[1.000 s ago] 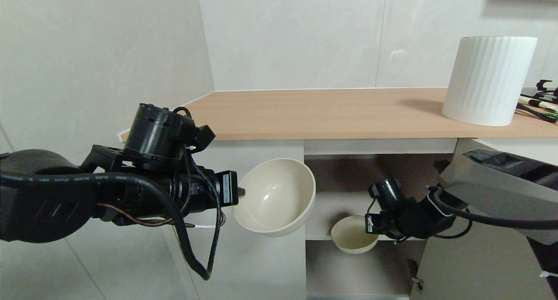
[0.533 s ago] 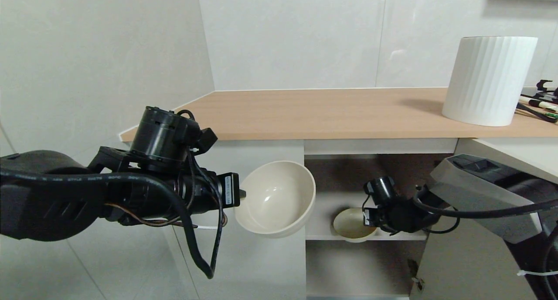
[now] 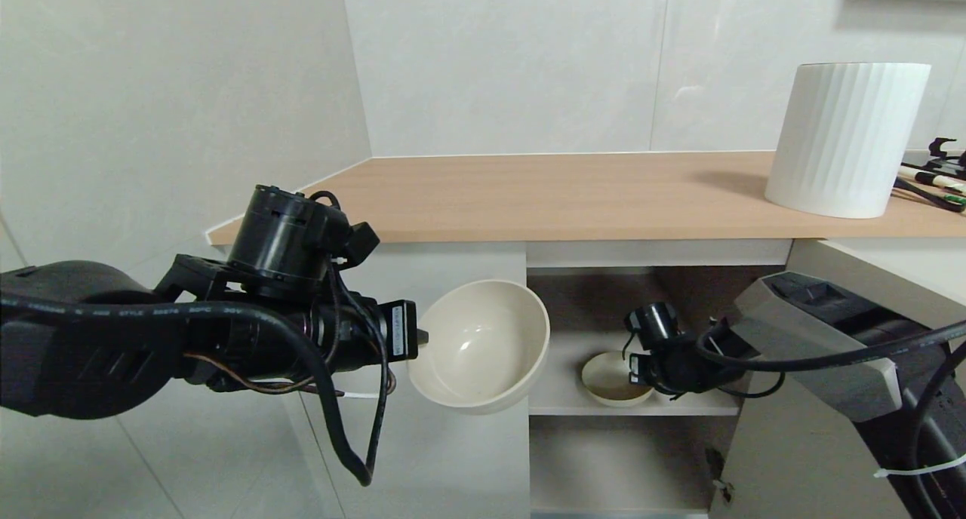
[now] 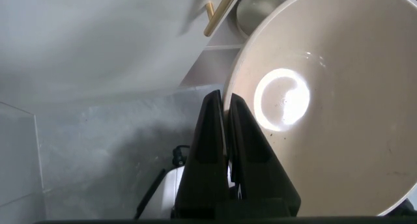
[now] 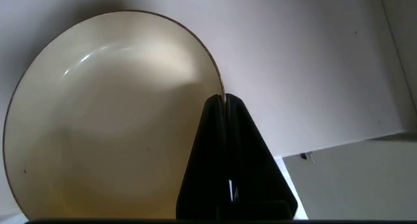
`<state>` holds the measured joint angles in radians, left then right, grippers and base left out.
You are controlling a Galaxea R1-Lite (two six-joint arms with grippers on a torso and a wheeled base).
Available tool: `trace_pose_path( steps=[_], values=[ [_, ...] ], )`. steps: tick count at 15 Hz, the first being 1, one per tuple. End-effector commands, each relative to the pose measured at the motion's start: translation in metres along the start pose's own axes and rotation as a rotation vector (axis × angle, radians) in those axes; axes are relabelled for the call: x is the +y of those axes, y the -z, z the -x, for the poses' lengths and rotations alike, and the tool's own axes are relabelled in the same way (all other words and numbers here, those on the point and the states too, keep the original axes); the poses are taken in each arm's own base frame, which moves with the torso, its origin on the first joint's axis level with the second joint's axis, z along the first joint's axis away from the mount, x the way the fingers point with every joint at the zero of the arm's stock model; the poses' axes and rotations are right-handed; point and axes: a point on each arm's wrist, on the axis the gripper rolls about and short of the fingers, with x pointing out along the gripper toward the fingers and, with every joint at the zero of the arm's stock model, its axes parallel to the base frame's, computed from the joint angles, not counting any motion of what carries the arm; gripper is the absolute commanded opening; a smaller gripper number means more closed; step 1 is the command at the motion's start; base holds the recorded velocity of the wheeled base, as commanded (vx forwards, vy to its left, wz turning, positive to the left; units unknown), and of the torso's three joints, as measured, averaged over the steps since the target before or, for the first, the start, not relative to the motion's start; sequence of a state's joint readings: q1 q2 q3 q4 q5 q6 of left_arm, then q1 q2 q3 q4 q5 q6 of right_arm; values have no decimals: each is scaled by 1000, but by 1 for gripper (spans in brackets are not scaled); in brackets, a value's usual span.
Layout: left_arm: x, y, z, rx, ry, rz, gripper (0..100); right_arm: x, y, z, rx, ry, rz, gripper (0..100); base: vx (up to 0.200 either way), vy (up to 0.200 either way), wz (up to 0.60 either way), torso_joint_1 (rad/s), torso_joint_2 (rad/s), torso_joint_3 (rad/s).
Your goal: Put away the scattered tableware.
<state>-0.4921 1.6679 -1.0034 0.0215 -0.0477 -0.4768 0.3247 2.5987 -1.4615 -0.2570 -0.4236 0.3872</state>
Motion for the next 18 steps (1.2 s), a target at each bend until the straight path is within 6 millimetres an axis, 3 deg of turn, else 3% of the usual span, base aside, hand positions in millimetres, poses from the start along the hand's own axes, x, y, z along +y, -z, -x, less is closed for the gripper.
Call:
trace_pose_path(
  steps=[1, 10, 11, 16, 18],
  values=[
    [0, 0, 0, 1, 0, 0, 0, 2, 0, -4, -5, -1, -3, 0, 0, 0, 0, 0, 0, 0],
    [0, 0, -1, 3, -1, 0, 0, 3, -5, -9, -28, 11, -19, 0, 0, 0, 0, 0, 0, 0],
    [0, 0, -1, 3, -1, 0, 0, 3, -5, -9, -29, 10, -19, 100, 0, 0, 0, 0, 0, 0],
    [0, 0, -1, 3, -1, 2, 0, 3, -7, -11, -42, 22, -38, 100, 0, 0, 0, 0, 0, 0],
    [0, 1, -1, 3, 0, -1, 0, 3, -16, 0, -59, 16, -71, 100, 0, 0, 0, 0, 0, 0]
  ],
)
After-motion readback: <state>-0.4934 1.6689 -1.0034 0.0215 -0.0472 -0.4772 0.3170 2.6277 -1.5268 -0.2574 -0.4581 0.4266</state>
